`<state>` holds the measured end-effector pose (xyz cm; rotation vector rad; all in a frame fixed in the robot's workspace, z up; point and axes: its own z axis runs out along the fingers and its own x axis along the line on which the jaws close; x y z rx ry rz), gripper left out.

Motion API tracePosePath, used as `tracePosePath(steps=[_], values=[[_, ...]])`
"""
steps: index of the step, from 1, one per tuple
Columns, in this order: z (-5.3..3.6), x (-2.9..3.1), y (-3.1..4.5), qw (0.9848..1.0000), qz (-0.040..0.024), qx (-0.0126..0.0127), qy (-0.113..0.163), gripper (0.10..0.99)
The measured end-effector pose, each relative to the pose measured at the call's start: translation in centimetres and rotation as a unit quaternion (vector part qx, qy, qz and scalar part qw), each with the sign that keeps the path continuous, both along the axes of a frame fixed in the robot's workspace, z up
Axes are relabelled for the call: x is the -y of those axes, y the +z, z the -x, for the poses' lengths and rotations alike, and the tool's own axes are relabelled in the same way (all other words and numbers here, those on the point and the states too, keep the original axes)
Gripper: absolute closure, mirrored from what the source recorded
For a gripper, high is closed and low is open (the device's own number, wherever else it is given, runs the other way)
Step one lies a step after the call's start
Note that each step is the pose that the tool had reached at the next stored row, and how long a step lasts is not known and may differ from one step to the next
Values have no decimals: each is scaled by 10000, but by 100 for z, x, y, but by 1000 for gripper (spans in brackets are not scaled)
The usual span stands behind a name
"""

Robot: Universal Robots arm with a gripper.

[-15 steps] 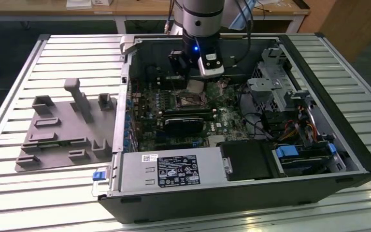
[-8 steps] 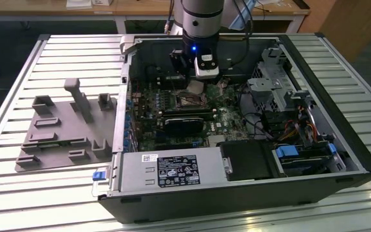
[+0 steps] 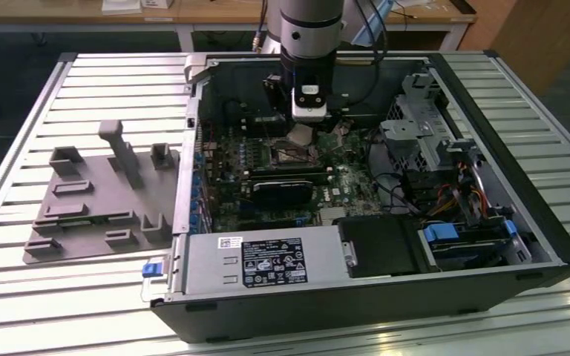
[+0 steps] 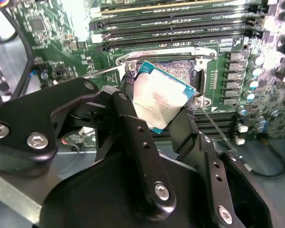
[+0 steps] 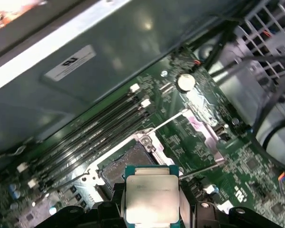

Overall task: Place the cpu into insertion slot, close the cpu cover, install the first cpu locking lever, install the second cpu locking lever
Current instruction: 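Place the cpu into insertion slot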

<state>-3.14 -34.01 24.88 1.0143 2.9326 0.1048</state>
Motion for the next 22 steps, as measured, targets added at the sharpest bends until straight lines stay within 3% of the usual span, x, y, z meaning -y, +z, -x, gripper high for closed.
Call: tracePosePath(steps=[5,11,15,22], values=[[0,0,-9,9990,3,1,-448,549],[0,0,-20,9952,7,2,-976,549],[0,0,-27,9911,9,3,-1334,549],[0,0,-42,9799,12,3,-1996,549]])
